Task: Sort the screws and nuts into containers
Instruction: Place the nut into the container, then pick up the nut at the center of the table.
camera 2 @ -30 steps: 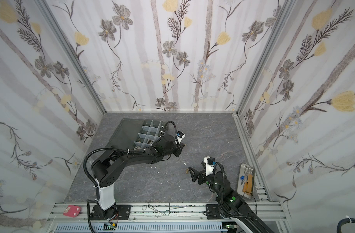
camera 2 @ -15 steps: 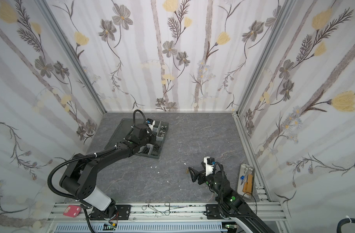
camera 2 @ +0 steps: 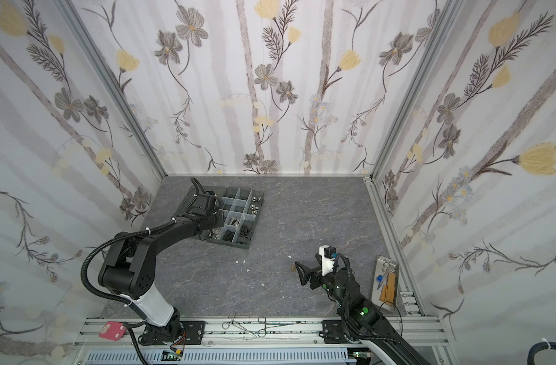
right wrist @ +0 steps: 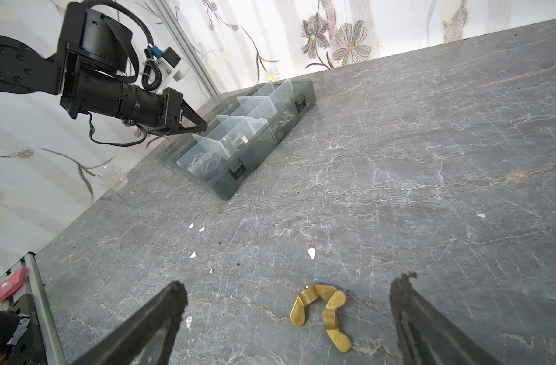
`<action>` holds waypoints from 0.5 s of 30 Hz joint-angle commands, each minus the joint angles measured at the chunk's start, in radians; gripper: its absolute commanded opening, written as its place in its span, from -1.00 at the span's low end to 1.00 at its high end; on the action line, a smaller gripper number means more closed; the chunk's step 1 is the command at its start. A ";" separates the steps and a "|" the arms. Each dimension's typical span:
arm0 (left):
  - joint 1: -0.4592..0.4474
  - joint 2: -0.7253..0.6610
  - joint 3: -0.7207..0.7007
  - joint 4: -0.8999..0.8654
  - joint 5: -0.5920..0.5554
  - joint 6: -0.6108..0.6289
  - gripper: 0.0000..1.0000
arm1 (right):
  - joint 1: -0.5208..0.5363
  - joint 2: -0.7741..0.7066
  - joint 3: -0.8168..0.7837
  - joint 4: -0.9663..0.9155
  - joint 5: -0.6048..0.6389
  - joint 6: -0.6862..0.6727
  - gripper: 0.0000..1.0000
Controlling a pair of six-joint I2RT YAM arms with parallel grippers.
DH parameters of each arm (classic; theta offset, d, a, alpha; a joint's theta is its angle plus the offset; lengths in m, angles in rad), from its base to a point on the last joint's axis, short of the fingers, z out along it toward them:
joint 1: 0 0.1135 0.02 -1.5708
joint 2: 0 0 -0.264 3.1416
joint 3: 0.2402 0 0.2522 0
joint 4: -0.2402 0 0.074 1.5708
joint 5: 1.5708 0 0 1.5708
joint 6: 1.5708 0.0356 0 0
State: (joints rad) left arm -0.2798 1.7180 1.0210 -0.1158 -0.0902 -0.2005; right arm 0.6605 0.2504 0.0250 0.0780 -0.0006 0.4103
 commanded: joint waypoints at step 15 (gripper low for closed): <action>-0.304 -0.045 0.027 0.225 0.216 0.195 0.16 | 0.001 -0.001 0.001 0.030 0.001 0.004 1.00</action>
State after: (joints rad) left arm -0.5289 1.6764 1.0725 -0.0093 0.0093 -0.0940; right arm 0.6605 0.2501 0.0250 0.0795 -0.0006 0.4107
